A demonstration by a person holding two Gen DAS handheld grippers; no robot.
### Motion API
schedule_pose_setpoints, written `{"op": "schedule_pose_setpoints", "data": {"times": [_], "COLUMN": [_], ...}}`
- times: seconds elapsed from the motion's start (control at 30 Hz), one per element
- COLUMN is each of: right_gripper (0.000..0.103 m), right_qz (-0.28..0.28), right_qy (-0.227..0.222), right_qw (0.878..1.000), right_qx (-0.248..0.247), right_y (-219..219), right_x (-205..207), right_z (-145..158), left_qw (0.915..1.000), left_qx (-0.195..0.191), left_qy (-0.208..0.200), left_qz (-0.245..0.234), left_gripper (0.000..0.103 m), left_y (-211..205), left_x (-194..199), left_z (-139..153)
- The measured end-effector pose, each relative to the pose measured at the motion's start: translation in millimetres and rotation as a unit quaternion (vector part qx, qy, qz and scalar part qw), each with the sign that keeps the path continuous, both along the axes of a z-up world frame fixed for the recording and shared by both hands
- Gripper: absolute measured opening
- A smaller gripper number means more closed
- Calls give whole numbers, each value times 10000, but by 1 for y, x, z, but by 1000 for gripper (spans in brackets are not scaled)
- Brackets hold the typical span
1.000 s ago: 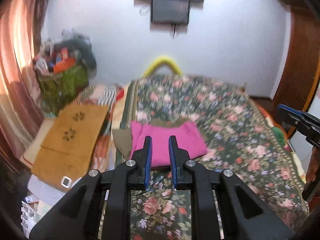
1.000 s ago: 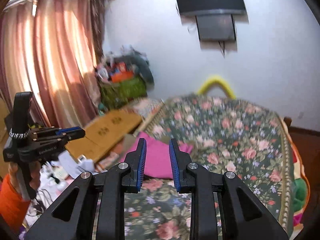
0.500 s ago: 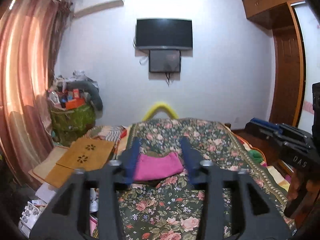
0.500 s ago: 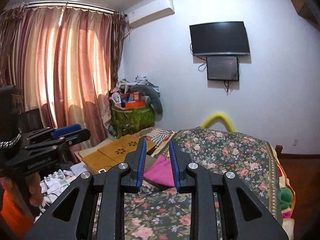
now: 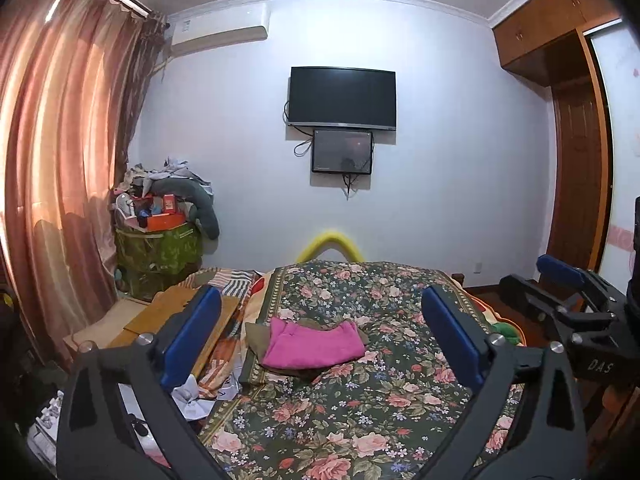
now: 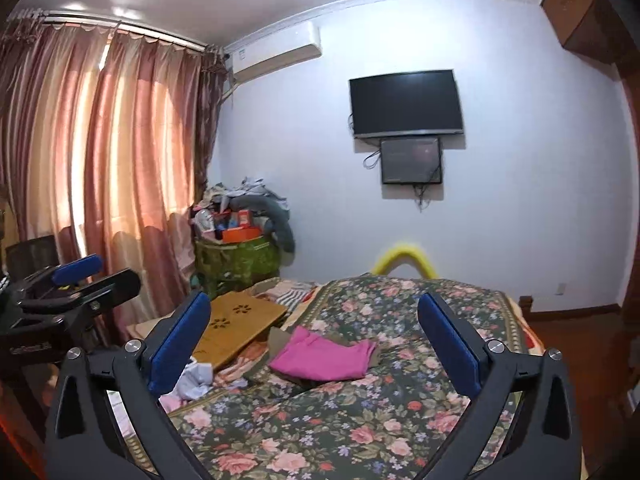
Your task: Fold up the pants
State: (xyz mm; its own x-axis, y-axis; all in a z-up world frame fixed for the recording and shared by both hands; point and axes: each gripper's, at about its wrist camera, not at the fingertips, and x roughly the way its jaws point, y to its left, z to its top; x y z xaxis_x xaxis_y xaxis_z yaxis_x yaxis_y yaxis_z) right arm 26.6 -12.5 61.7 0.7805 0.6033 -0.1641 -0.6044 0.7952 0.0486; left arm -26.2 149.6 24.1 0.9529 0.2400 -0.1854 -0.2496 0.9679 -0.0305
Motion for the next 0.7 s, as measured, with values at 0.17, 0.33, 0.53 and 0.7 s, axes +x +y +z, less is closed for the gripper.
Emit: {"op": "schedule_pose_setpoints", "data": {"times": [0.17, 0.33, 0.53, 0.7], "right_gripper": [103, 103, 103, 103], "right_qz": [37, 19, 16, 12], "right_qy": [60, 13, 2, 35], "right_qw": [10000, 10000, 10000, 10000], "right_qx": [25, -62, -83, -81], "right_y": [-3, -2, -2, -3], "right_x": [-4, -10, -12, -12], "right_z": [1, -3, -2, -2], "left_qw": [10000, 10000, 10000, 9999], "left_qx": [-25, -57, -47, -87], "left_qy": [58, 66, 78, 89], "left_qz": [1, 30, 34, -10], "left_gripper": [102, 103, 103, 103], "left_y": [0, 0, 0, 1], "left_x": [-1, 1, 2, 4], "left_z": [-4, -7, -9, -11]}}
